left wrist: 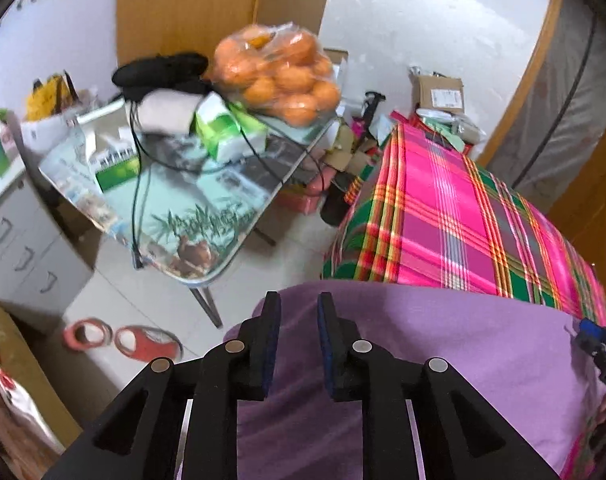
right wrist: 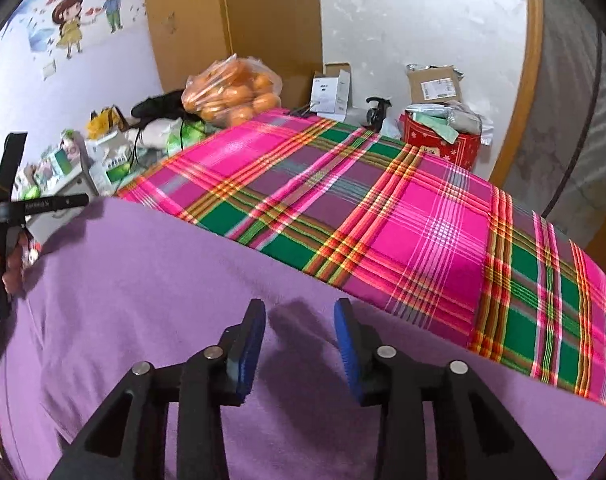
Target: Fold clothes
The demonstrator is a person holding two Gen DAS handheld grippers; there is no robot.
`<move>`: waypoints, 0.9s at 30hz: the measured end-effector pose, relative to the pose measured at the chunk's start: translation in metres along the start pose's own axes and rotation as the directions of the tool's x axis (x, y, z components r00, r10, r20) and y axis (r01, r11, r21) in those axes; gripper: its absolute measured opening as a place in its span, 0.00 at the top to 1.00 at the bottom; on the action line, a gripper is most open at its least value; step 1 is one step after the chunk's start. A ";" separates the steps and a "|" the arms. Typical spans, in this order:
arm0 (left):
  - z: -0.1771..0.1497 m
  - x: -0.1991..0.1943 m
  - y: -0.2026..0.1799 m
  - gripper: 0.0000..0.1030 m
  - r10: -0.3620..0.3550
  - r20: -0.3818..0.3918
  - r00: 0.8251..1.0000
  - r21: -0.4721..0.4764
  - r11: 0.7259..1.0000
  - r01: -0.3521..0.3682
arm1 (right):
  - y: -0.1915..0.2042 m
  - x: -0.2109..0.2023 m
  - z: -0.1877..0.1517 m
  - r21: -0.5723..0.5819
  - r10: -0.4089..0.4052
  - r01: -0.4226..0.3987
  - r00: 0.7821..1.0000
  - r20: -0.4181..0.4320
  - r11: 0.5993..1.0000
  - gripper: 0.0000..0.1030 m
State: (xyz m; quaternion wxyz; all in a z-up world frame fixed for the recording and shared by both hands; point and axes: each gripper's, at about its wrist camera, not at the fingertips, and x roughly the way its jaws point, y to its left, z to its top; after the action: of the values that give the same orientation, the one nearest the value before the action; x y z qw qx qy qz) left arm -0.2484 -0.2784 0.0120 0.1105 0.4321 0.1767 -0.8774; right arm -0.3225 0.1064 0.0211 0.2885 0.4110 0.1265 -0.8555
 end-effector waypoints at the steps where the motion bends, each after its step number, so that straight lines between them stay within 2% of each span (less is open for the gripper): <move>1: 0.000 0.003 -0.001 0.80 -0.013 -0.015 1.000 0.005 1.000 0.013 | 0.000 0.004 0.001 -0.011 -0.009 0.009 1.000 -0.011 1.000 0.63; 5: 0.001 0.008 -0.014 0.74 -0.010 -0.012 1.000 0.056 0.998 0.010 | -0.004 0.016 0.006 -0.042 -0.023 0.022 0.999 -0.027 0.999 0.59; 9: 0.005 0.013 -0.020 0.62 0.031 0.006 0.999 0.084 0.996 -0.032 | -0.010 0.024 0.011 -0.034 -0.004 0.004 1.000 -0.022 0.999 0.58; 11: 0.005 0.014 -0.028 0.61 0.076 0.048 0.996 0.130 0.988 -0.082 | -0.014 0.029 0.011 -0.021 -0.017 0.017 1.000 -0.019 1.000 0.55; 12: 0.005 0.015 -0.032 0.61 0.098 0.063 0.993 0.152 0.983 -0.107 | -0.017 0.030 0.012 -0.006 -0.018 0.018 1.000 -0.014 1.000 0.48; 14: 0.008 0.014 -0.036 0.62 0.126 0.065 0.990 0.160 0.978 -0.135 | -0.025 0.031 0.014 0.029 -0.040 0.040 0.999 -0.011 0.999 0.48; 15: 0.010 0.012 -0.034 0.66 0.122 0.059 0.991 0.147 0.981 -0.130 | -0.028 0.030 0.015 0.045 -0.075 0.076 0.997 -0.016 0.996 0.48; 16: 0.012 0.005 -0.031 0.69 0.112 0.064 0.992 0.126 0.985 -0.119 | -0.030 0.025 0.014 0.060 -0.097 0.098 0.995 -0.012 0.993 0.49; 17: 0.013 -0.004 -0.027 0.70 0.100 0.074 0.992 0.103 0.989 -0.108 | -0.030 0.016 0.013 0.076 -0.084 0.083 0.996 0.005 0.994 0.49; 20: 0.009 -0.045 -0.019 0.70 0.070 0.140 0.988 0.069 0.994 -0.080 | -0.022 -0.019 0.003 0.089 -0.009 0.003 0.998 0.061 0.996 0.49; 27: -0.037 -0.119 -0.018 0.70 -0.010 0.190 0.982 0.120 0.993 -0.013 | 0.017 -0.103 -0.032 0.062 0.104 -0.115 0.982 0.155 0.991 0.49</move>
State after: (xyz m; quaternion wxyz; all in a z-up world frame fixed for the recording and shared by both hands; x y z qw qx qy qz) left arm -0.1563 -0.2417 0.0904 0.1012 0.3524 0.1119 -0.9236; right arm -0.2409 0.1476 0.0816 0.3290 0.3611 0.0510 -0.8711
